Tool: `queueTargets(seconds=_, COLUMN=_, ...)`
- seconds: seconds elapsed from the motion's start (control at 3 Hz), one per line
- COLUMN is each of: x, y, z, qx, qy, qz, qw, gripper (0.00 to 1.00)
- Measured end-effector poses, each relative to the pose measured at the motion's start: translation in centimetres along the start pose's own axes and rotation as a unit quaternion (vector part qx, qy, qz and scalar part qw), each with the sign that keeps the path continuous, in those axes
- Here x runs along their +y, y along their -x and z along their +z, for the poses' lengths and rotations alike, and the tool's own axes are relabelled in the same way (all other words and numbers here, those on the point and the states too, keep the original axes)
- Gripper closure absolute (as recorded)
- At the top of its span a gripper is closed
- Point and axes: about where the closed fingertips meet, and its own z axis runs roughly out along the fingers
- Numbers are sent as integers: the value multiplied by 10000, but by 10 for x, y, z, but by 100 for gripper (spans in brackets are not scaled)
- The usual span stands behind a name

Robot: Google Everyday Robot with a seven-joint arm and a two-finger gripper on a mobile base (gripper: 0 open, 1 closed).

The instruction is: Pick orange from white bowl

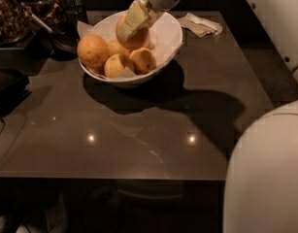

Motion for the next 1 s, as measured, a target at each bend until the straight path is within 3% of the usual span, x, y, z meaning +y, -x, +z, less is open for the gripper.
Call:
queueTargets(seconds=0.33, x=20, y=-17, z=-24, qx=-205, qy=-45, qz=229, qw=9995, gripper=100)
queueTargets(seconds=1.0, x=22, y=-22, z=-20, qx=-148, qy=-26, qz=233, qw=9996, gripper=100)
